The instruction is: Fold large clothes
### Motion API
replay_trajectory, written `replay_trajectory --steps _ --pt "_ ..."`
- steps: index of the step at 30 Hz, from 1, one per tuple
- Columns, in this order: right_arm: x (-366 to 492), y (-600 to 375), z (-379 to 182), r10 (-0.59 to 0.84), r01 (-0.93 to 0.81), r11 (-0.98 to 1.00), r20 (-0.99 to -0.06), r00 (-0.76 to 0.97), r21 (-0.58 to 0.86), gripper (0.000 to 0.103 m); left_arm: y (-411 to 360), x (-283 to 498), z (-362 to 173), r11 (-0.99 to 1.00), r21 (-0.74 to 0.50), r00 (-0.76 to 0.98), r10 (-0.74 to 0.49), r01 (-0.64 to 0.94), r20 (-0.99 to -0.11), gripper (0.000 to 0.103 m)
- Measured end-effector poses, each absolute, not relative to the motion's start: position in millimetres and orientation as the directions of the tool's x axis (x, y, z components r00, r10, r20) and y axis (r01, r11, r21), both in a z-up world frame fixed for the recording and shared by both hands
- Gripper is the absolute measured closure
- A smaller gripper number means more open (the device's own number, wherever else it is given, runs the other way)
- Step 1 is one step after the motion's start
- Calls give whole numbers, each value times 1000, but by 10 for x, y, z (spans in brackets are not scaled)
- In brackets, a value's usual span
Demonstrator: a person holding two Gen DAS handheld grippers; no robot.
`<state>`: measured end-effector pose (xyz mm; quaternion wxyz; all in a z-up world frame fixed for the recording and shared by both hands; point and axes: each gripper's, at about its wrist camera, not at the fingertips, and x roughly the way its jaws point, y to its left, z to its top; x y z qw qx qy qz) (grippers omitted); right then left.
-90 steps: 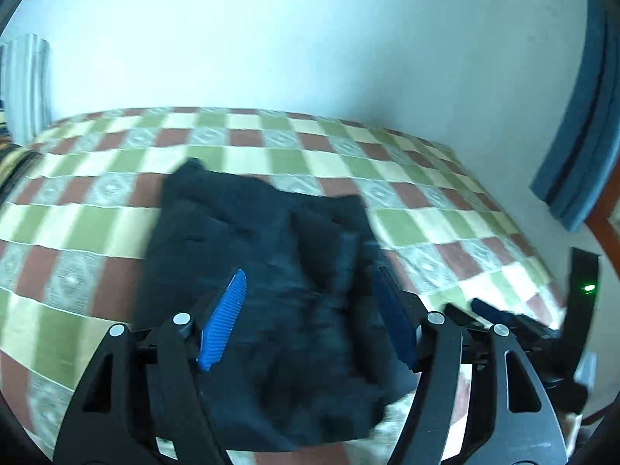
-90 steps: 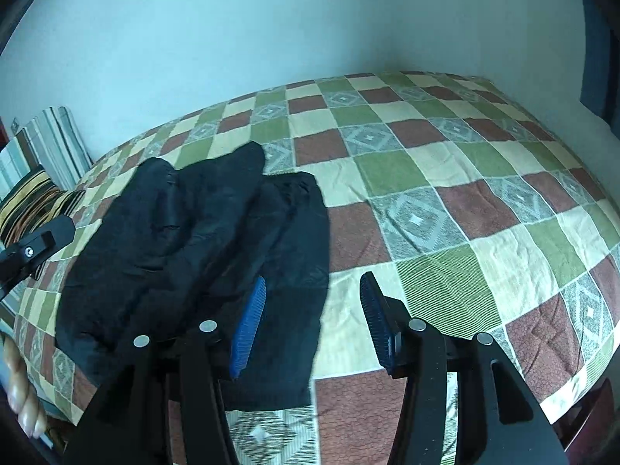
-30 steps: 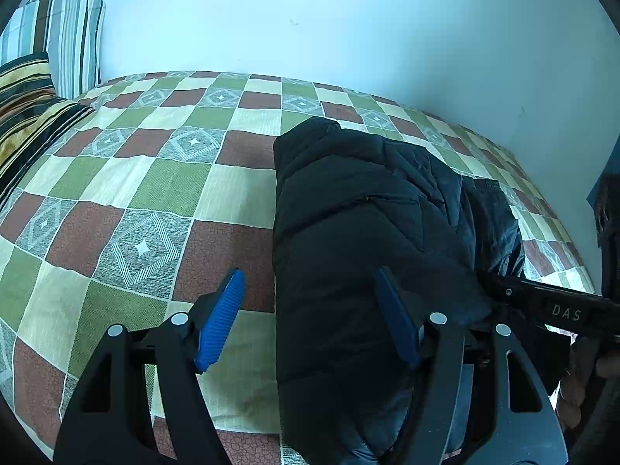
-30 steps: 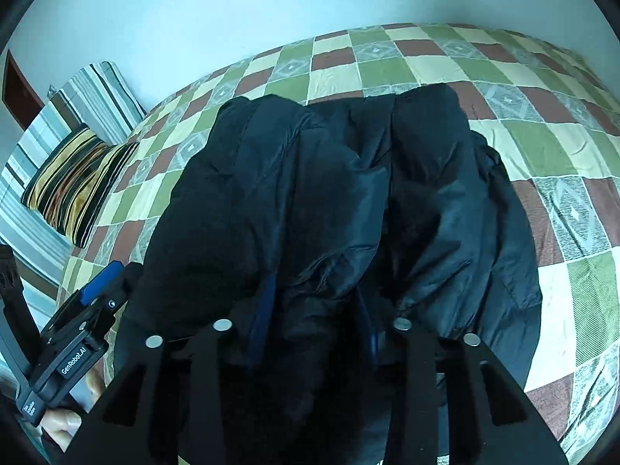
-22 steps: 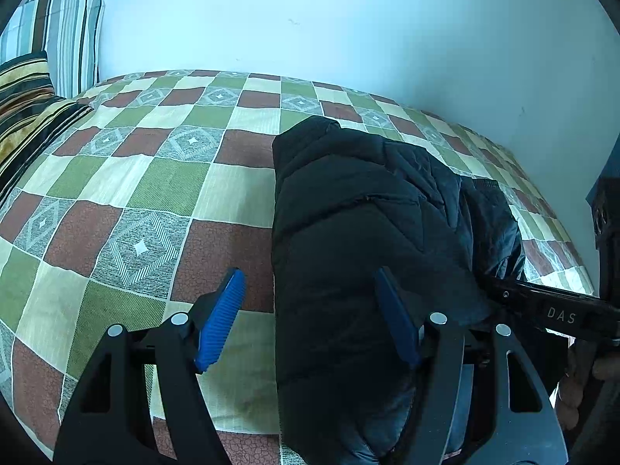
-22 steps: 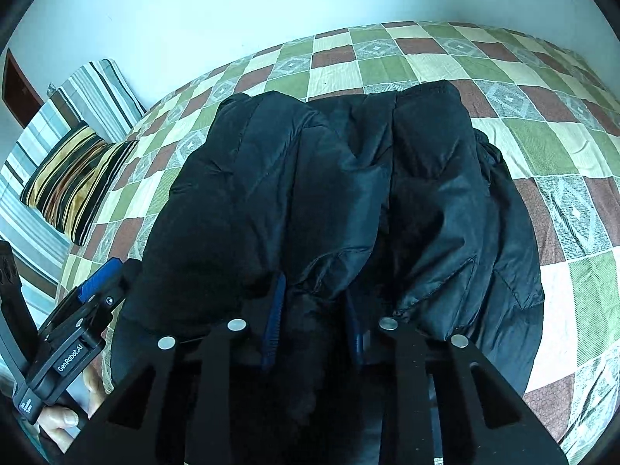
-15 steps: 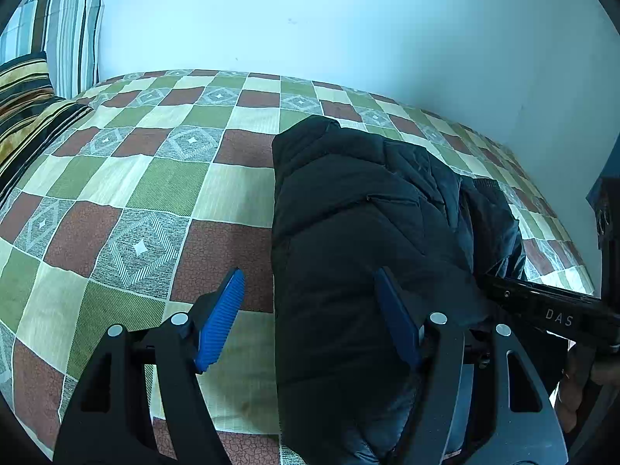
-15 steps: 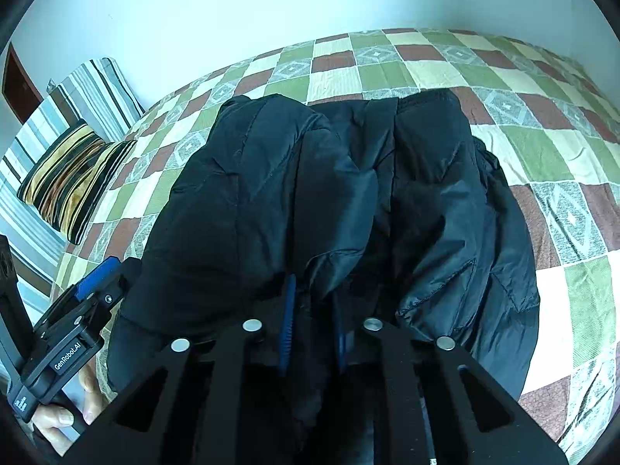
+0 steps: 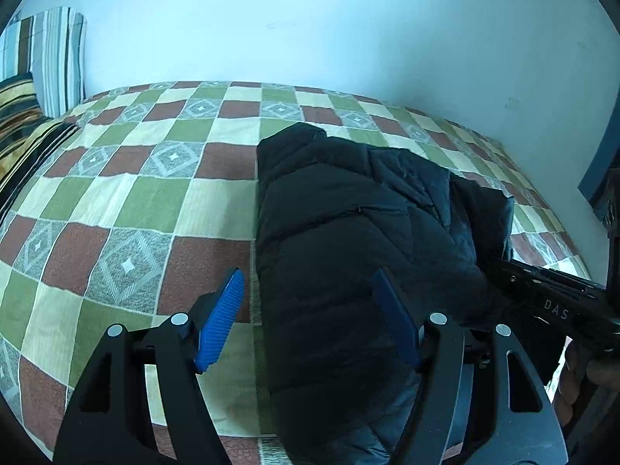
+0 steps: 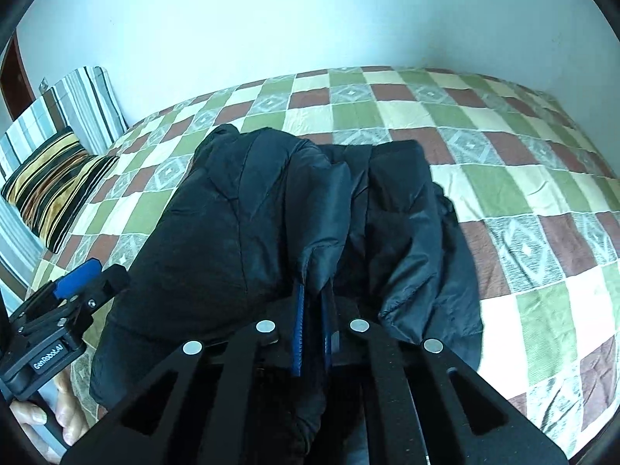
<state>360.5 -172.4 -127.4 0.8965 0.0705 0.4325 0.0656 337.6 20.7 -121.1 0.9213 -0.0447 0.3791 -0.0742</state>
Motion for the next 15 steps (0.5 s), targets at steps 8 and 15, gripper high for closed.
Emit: replay_trajectory --steps 8,15 --pt "3567 -2109 -1361 103 6 991 -775 624 136 97 -251 3409 -1160 974 -108 680 -215 197 -701 34" --pt "3621 -2463 -1673 95 42 989 -825 557 142 96 -768 3484 -1433 969 18 636 -147 246 -757 33"
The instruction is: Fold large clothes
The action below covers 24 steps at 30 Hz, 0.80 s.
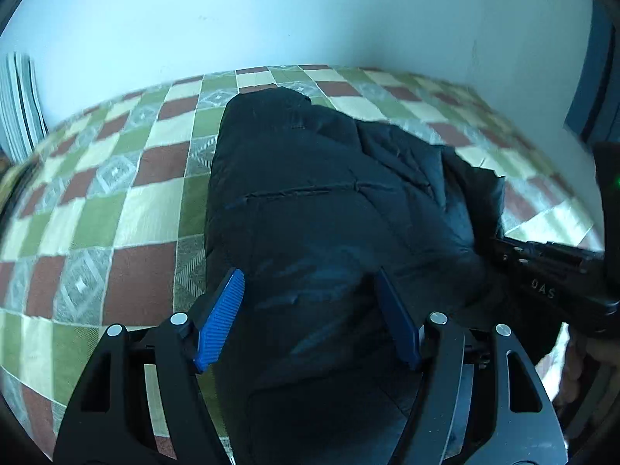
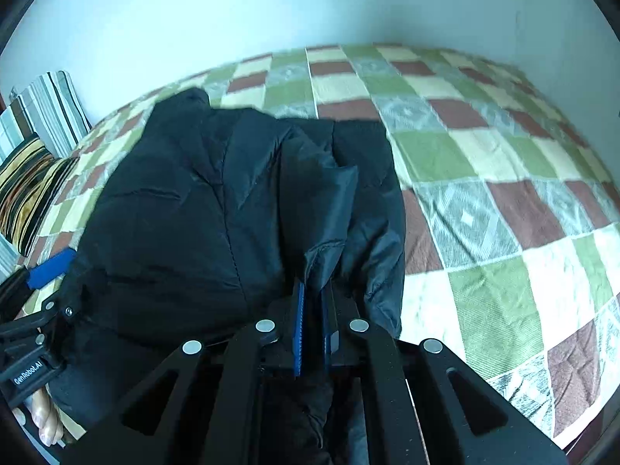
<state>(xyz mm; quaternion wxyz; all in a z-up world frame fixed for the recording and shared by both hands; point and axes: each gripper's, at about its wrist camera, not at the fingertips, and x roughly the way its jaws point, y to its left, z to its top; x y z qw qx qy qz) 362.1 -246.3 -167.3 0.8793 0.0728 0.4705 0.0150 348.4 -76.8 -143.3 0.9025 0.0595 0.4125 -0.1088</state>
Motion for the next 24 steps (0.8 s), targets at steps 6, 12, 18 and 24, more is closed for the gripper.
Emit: replay_trajectory --steps 6,12,18,24 --pt "3761 -2407 -2062 83 14 994 -853 516 105 96 -881 3620 -1657 963 57 619 -122 262 -776 33" --pt "3882 -2425 -2233 121 15 989 -853 507 149 96 -806 3797 -1906 969 -1 569 -146 246 -809 34" --pt "3870 -2418 -2123 120 17 988 -847 519 151 95 -804 3770 -1838 971 -1 584 -144 238 -799 34" --pt "3675 -2501 -1920 150 22 980 -800 581 200 92 -800 3638 -1661 978 1 616 -130 209 -777 34"
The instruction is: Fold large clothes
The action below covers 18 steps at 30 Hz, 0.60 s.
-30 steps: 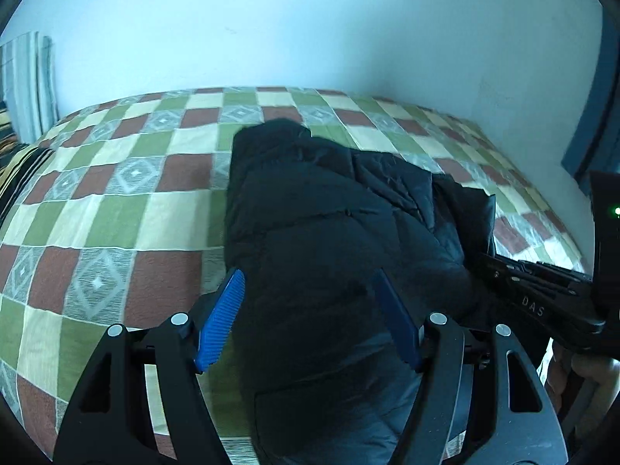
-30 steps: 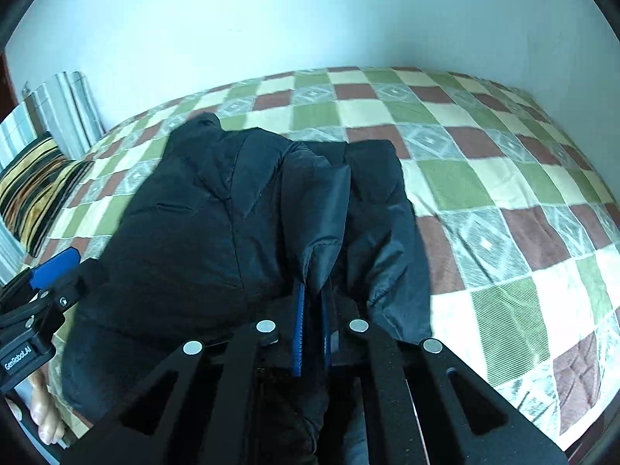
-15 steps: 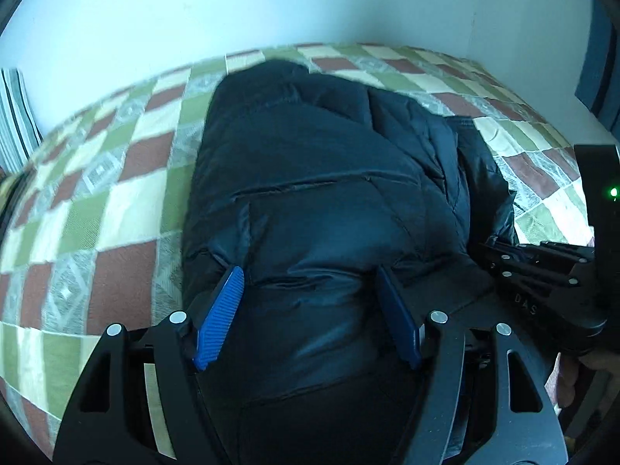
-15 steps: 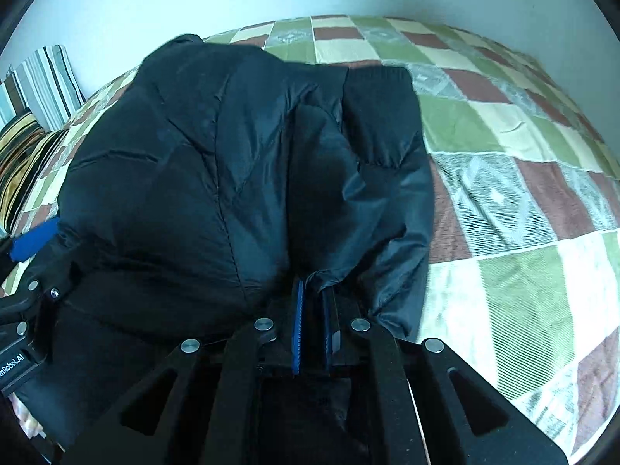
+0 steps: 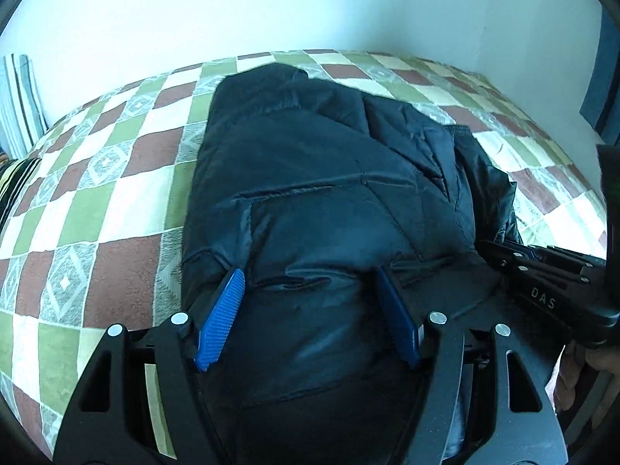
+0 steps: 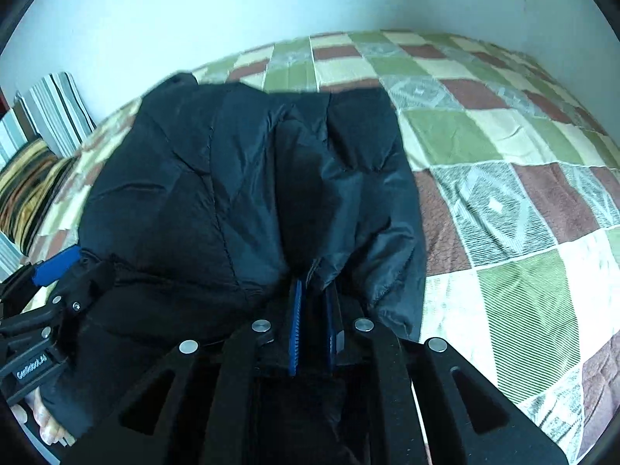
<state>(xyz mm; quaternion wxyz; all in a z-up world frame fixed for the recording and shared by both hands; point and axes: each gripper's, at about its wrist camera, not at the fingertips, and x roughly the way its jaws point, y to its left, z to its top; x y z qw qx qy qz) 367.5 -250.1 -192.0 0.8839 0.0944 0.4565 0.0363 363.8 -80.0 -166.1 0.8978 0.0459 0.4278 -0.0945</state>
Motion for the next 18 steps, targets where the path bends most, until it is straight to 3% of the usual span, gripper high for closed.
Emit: replay_trajectory --steps 10,18 --pt "3062 -2440 -1366 174 -46 980 -712 681 195 92 -703 3254 -1356 987 16 670 -98 162 -736 34" --pt "3167 -2330 -1817 163 -87 987 -802 574 138 92 -685 3229 -1623 983 -10 640 -127 183 -758 33"
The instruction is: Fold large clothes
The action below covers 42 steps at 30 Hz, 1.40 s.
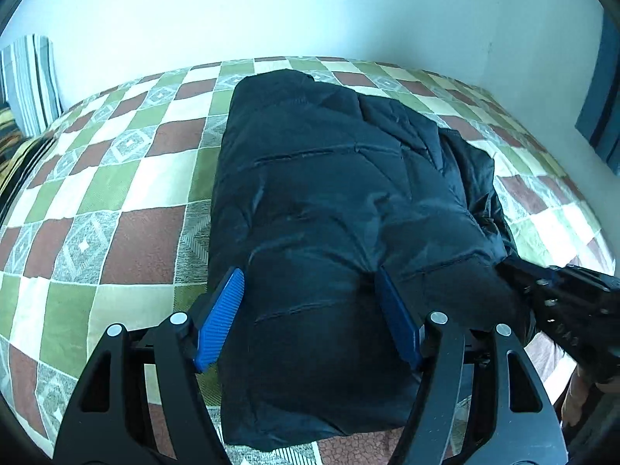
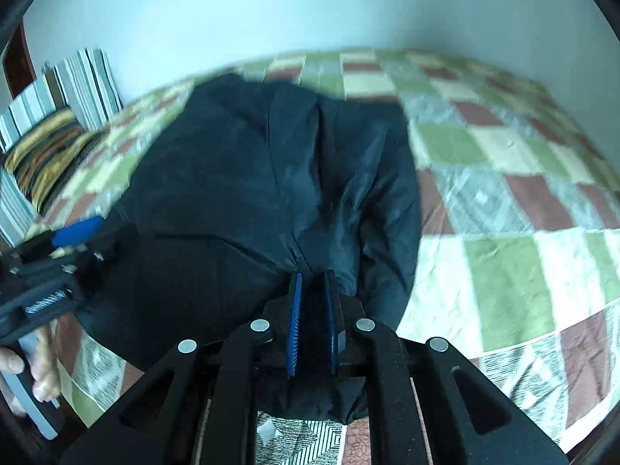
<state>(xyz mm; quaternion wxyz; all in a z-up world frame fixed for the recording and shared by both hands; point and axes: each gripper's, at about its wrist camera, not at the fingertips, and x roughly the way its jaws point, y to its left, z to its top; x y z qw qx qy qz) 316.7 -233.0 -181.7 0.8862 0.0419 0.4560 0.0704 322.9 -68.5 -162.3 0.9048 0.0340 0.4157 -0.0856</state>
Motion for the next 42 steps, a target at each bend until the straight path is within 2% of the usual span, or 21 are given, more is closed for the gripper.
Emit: replay_trajectory --steps 3,11,18,23,26,28,32,42 --pt "3211 -2309 -1985 149 -88 989 -823 549 120 93 -742 3229 -1717 978 25 643 -116 207 -757 33" --pt "3220 -2324 -2075 162 -66 986 -821 548 150 95 -727 3262 -1883 978 25 652 -120 208 -748 34" --pt "3156 -2383 -1954 175 -61 983 -794 582 172 92 -712 3187 -1725 973 38 685 -131 227 -717 34" --pt "3138 -2390 -1829 171 -61 984 -787 593 168 91 -627 3182 -1569 974 -13 669 -164 225 -724 34" --pt "3123 -2402 -1770 168 -62 985 -786 595 164 85 -548 3166 -1472 976 -14 682 -161 216 -714 34" --pt "3131 -2433 -1729 155 -50 987 -789 595 156 75 -498 3163 -1417 978 -16 685 -159 210 -711 34" --pt "3157 -2514 -1612 178 -42 981 -780 599 191 74 -339 3243 -1304 980 -57 681 -175 192 -711 34" --pt "3653 -2485 -1003 161 -64 984 -690 706 163 74 -297 3801 -1054 982 -84 668 -177 169 -723 34"
